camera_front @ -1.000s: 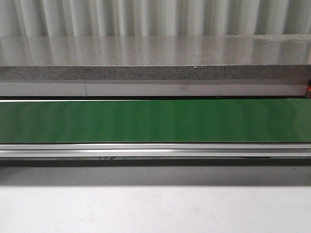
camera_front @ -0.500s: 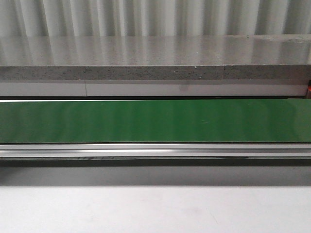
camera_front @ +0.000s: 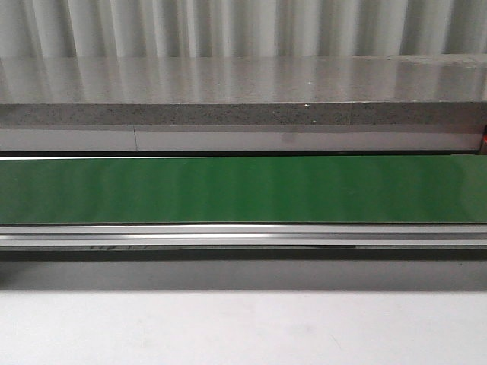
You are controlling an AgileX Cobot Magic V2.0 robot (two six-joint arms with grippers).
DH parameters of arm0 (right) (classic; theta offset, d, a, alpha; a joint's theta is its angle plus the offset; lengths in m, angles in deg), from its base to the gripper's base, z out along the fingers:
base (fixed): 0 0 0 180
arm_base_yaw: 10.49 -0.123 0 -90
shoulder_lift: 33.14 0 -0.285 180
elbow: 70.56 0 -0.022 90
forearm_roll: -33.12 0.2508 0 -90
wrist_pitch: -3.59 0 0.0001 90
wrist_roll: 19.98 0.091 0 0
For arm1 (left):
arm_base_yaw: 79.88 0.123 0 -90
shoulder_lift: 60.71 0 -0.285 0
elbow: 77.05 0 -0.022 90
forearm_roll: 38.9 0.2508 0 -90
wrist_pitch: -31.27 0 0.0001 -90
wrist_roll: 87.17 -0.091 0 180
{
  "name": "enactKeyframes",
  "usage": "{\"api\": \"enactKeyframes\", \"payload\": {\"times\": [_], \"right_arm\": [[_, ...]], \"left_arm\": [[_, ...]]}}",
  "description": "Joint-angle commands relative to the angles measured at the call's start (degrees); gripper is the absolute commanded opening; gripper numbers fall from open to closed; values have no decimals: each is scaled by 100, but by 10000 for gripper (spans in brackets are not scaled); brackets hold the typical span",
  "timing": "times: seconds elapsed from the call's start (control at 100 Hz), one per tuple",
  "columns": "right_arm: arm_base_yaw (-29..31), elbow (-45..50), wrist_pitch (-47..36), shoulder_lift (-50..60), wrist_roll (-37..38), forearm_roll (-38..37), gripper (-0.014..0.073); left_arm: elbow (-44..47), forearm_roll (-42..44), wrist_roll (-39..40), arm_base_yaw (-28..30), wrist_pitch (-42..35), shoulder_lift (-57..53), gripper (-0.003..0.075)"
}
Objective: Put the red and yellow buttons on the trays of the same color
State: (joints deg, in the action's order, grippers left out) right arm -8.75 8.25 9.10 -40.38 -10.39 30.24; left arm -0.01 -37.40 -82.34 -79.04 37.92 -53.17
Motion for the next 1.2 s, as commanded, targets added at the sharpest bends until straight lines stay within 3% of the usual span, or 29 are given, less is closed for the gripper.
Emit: {"api": "enactKeyframes", "payload": {"times": [0.0,0.3,0.55,1.19], "right_arm": [[13,5,-452,95,-44,-4,-67],[13,5,-452,95,-44,-4,-67],[13,5,-452,95,-44,-4,-67],[13,5,-452,95,-44,-4,-67]], "left_arm": [[268,14,76,107,-264,-133,-20],[268,64,76,98,-329,-160,-20],[268,198,76,-262,-392,-160,-20],[268,198,76,-262,-392,-160,-20]]}}
